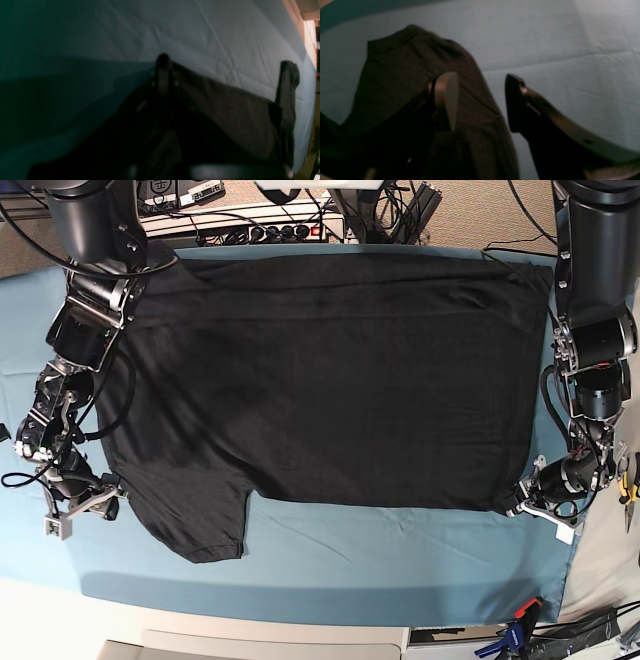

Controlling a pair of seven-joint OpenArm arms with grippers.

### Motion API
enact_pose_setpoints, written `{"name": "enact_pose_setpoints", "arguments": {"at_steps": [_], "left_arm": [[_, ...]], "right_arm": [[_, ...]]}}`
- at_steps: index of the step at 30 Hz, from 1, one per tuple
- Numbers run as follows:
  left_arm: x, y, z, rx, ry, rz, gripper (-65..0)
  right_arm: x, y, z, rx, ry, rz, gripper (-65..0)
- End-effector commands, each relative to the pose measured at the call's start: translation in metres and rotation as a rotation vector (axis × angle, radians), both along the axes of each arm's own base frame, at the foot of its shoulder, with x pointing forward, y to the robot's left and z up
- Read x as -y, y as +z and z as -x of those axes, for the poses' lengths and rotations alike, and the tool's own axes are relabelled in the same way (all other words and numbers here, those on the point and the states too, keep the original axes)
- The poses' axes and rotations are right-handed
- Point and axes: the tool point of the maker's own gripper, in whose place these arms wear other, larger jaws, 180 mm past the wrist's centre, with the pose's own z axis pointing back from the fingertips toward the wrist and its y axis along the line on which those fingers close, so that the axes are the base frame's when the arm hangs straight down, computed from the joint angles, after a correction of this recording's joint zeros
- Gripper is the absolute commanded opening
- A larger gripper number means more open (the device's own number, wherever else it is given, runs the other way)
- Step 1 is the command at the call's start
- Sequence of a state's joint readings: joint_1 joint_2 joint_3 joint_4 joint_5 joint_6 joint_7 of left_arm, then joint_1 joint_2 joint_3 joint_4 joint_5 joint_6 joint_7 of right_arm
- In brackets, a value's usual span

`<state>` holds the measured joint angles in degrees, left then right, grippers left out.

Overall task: Fold the T-shirt properly
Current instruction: 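Grasp the shirt's side edges near the sleeves with both grippers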

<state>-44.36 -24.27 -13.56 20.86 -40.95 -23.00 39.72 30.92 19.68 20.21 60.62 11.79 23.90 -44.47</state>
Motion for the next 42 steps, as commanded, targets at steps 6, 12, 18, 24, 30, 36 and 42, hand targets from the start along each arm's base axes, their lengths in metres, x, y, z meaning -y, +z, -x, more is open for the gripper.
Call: {"name": "enact_pose_setpoints", "arguments": {"at_steps": [6, 12, 18, 24, 30, 36, 42], "left_arm": [[-0.006, 0.03, -0.02, 0.09, 0.018, 0.009, -65.0], [-0.006, 0.032, -0.021, 0.095, 0.018, 0.015, -65.0], [-0.003, 0.035, -0.021, 0.114, 0.0, 0.023, -65.0], [-0.002, 0.035, -0.022, 0.117, 0.003, 0.029, -65.0], [-0.002, 0.035, -0.022, 0.118, 0.003, 0.029, -65.0], [-0.003, 0.035, -0.022, 0.117, 0.003, 0.029, -65.0], [-0.003, 0.035, -0.022, 0.117, 0.003, 0.028, -65.0]], "right_arm": [[0.038, 0.011, -0.012, 0.05, -0.089, -0.042, -34.6], [0.033, -0.012, -0.022, 0.032, -0.119, -0.181, -34.6], [0.03, -0.042, -0.018, -0.035, -0.168, -0.242, -34.6], [0.031, -0.067, -0.006, -0.103, -0.18, -0.225, -34.6], [0.02, -0.065, -0.009, -0.087, -0.154, -0.273, -34.6], [-0.009, -0.076, -0.014, -0.111, -0.114, -0.317, -34.6], [-0.017, -0.083, -0.012, -0.125, -0.104, -0.318, -42.3]]}}
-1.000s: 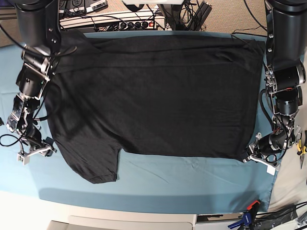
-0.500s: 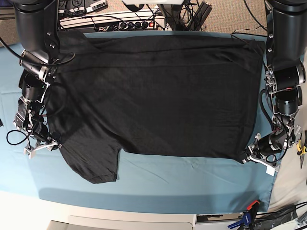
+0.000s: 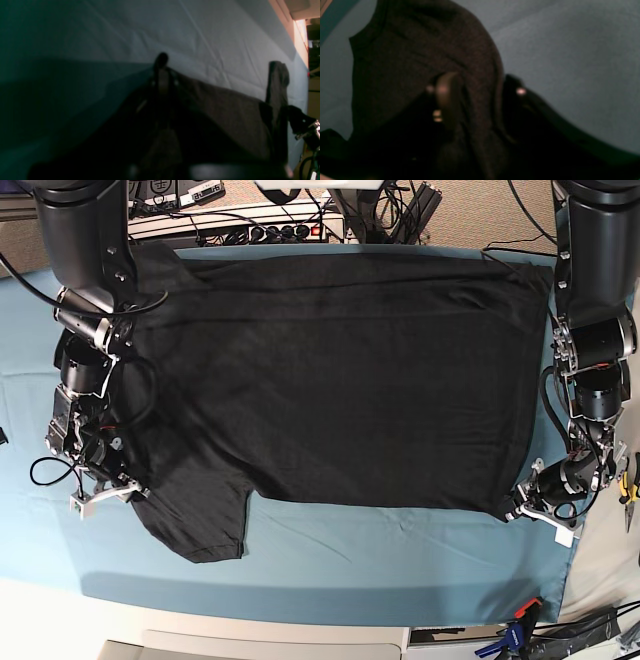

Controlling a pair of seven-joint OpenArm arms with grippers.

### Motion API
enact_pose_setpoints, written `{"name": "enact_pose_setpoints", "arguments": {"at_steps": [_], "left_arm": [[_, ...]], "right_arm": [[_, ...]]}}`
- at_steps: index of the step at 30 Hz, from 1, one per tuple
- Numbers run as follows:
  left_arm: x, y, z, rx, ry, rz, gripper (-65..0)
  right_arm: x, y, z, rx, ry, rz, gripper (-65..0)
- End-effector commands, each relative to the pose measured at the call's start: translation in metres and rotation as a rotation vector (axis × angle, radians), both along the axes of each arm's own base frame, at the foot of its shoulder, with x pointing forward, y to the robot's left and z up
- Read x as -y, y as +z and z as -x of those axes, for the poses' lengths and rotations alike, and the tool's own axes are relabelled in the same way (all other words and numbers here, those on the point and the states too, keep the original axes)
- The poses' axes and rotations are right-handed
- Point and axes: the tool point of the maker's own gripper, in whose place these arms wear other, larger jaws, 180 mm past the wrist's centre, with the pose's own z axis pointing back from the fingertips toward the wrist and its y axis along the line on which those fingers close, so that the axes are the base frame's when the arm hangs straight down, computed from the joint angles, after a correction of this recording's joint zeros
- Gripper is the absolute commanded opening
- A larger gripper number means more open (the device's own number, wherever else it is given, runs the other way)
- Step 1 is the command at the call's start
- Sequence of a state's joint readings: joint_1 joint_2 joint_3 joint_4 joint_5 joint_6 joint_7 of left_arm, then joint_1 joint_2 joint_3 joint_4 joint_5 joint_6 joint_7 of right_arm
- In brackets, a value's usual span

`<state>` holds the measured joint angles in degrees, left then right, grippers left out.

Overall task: Fold the T-shirt properly
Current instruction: 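Grasp the shirt's side edges near the sleeves with both grippers, then lift the side edge and fold it over the shirt body with both grippers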

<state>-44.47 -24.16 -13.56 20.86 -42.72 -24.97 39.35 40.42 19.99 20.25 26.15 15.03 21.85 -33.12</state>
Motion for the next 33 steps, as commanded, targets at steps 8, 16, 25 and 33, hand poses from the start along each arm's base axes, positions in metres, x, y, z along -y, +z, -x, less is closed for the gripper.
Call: {"name": "enact_pose_setpoints", "arguments": {"at_steps": [8, 16, 25, 33], "left_arm": [[-0.008, 0.028, -0.017, 0.076, 0.016, 0.0, -65.0], [-0.004, 0.041, -0.018, 0.111, 0.003, 0.084, -65.0], [-0.002, 0.059, -0.01, 0.134, -0.042, 0.206, -65.0], [0.0, 0.091, 0.005, 0.201, -0.15, 0.348, -65.0]], "right_arm": [[0.018, -0.004, 0.01, -0.048, 0.024, 0.111, -65.0], [0.008, 0.017, 0.001, 0.039, 0.16, 0.138, -65.0], [0.011, 0.061, -0.003, 0.157, 0.267, 0.114, -65.0], [0.028, 0.057, 0.025, 0.164, 0.24, 0.082, -65.0]]}}
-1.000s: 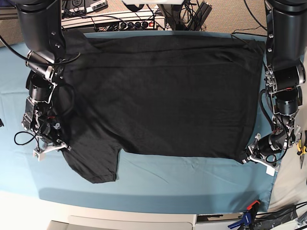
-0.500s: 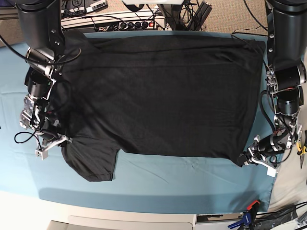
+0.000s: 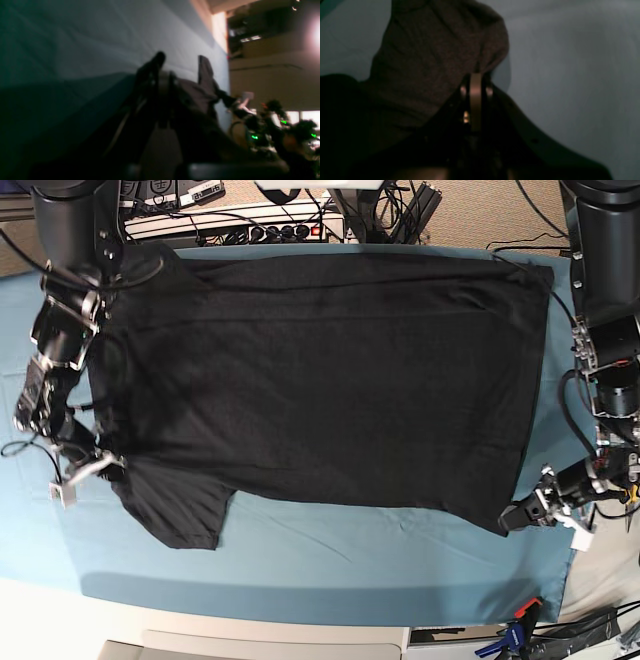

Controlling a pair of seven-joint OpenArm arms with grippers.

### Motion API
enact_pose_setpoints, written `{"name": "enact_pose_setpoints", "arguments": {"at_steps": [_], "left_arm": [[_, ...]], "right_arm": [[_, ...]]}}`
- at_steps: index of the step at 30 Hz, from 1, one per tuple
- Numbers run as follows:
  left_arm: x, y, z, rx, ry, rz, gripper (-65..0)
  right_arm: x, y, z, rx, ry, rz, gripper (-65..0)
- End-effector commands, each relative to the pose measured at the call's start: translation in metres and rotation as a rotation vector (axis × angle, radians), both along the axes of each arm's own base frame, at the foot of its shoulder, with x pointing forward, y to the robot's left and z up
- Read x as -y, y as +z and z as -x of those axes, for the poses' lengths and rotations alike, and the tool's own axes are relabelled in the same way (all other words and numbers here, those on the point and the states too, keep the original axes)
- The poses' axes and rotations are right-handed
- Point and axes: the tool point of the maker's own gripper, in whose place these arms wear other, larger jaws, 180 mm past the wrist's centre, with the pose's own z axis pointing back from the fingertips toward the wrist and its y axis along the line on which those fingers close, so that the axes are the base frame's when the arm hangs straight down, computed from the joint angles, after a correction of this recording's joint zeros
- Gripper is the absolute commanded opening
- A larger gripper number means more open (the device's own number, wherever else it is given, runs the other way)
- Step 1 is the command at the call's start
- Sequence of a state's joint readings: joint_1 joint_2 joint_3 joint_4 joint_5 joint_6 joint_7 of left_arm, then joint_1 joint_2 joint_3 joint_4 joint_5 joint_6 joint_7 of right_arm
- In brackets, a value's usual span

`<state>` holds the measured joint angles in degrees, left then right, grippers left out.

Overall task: Fold the T-shirt properly
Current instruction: 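Lift the side edge and fold it over the shirt body with both grippers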

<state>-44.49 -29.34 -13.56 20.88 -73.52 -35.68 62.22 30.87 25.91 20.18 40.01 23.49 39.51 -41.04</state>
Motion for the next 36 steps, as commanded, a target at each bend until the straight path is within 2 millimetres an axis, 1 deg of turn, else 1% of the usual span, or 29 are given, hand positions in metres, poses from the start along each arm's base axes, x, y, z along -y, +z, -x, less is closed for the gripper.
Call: {"name": "enact_pose_setpoints", "arguments": {"at_steps": [1, 5, 7, 12, 14, 17, 21, 24, 26, 29, 31, 33, 36], "left_arm": [[-0.013, 0.031, -0.012, 0.081, 0.024, 0.012, -65.0], [-0.028, 0.033, -0.003, 0.087, 0.028, 0.017, -65.0], [-0.036, 0.032, 0.003, 0.085, 0.031, 0.027, -65.0], [-0.054, 0.019, 0.024, 0.046, 0.05, 0.036, -65.0], [-0.062, 0.011, 0.034, 0.019, 0.05, 0.02, -65.0], [-0.077, 0.004, 0.047, -0.013, 0.056, -0.009, -65.0], [-0.099, 0.004, 0.061, -0.04, 0.067, -0.052, -65.0], [-0.116, 0.008, 0.066, -0.044, 0.086, -0.079, -65.0], [-0.124, 0.011, 0.07, -0.049, 0.087, -0.094, -65.0], [-0.13, 0.014, 0.074, -0.042, 0.082, -0.116, -65.0], [-0.132, 0.012, 0.077, -0.05, 0.083, -0.119, -65.0], [-0.133, 0.006, 0.082, -0.066, 0.084, -0.121, -65.0], [-0.132, -0.009, 0.094, -0.105, 0.078, -0.124, -65.0]], "right_arm": [[0.012, 0.027, -0.008, 0.074, -0.01, 0.014, -65.0], [0.012, 0.019, 0.01, 0.062, 0.011, 0.048, -65.0], [0.01, 0.019, 0.018, 0.068, 0.022, 0.059, -65.0], [-0.001, 0.023, 0.035, 0.065, 0.07, 0.065, -65.0], [-0.007, 0.027, 0.04, 0.064, 0.094, 0.072, -65.0], [-0.012, 0.036, 0.047, 0.066, 0.131, 0.107, -65.0], [-0.007, 0.049, 0.054, 0.077, 0.157, 0.18, -65.0], [0.003, 0.055, 0.059, 0.057, 0.165, 0.225, -65.0], [0.01, 0.059, 0.062, 0.045, 0.165, 0.235, -65.0], [0.019, 0.064, 0.065, 0.031, 0.165, 0.249, -65.0], [0.021, 0.066, 0.067, 0.022, 0.167, 0.248, -65.0], [0.021, 0.066, 0.069, 0.007, 0.173, 0.24, -65.0], [0.018, 0.062, 0.073, -0.019, 0.184, 0.219, -65.0]]}}
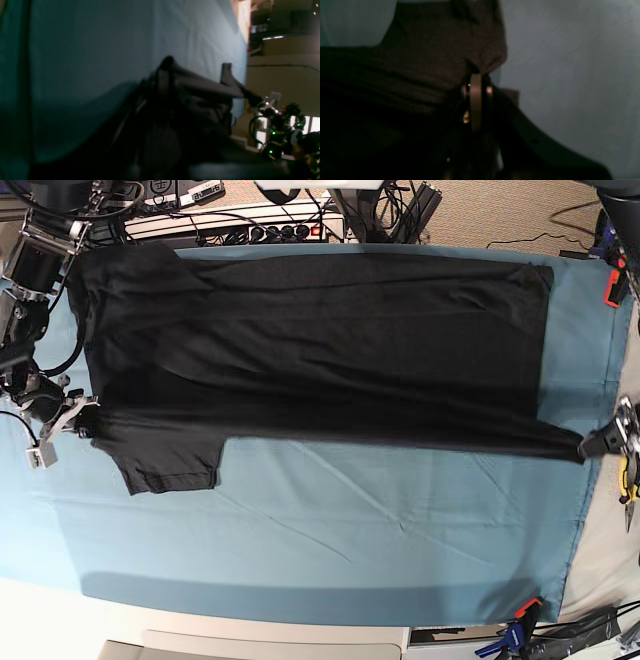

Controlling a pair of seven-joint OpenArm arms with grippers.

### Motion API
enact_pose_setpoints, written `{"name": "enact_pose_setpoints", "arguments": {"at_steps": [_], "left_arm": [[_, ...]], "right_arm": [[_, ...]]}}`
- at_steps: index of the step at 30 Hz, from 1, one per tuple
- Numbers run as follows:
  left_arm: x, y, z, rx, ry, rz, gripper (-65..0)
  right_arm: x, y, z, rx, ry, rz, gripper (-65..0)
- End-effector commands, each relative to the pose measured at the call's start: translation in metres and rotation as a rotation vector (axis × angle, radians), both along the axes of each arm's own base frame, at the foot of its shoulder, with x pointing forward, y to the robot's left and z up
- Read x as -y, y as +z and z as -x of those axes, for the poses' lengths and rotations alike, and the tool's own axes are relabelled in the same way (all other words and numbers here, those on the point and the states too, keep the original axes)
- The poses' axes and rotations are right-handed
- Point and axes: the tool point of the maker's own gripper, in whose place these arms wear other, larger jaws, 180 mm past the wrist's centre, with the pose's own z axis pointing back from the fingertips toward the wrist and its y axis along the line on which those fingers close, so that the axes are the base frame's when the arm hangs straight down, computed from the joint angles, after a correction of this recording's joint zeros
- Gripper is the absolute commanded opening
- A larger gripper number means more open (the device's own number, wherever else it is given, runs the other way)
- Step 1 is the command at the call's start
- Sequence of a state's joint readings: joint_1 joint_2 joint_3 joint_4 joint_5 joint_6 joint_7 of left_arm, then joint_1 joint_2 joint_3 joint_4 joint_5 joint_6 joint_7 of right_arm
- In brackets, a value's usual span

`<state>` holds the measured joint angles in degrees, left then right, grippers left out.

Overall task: Fold the T-shirt properly
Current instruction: 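Lift the side edge and fold it over the shirt body with both grippers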

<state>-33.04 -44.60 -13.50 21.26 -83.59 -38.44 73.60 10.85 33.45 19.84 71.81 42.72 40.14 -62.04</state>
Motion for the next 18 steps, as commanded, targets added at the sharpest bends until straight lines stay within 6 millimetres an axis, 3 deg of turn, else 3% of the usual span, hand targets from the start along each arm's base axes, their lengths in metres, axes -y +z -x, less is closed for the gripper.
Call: {"name": "enact_pose_setpoints", "arguments": {"at_steps": [1, 7, 18], "left_arm": [[-0.018, 0.018, -0.005, 0.049, 0.031, -0.023, -65.0], [-0.013, -0.001, 0.016, -0.001, -0.007, -0.051, -65.0], [0.005, -0.009, 0.041, -0.009, -0.152, -0.144, -65.0]], "right_arm": [[0.01, 0.024, -0.009, 0.063, -0.006, 0.016, -65.0], [0.004, 0.009, 0.006, 0.031, 0.0, -0.028, -65.0], [-0.005, -0.016, 0.034, -0.062, 0.015, -0.077, -65.0]]}}
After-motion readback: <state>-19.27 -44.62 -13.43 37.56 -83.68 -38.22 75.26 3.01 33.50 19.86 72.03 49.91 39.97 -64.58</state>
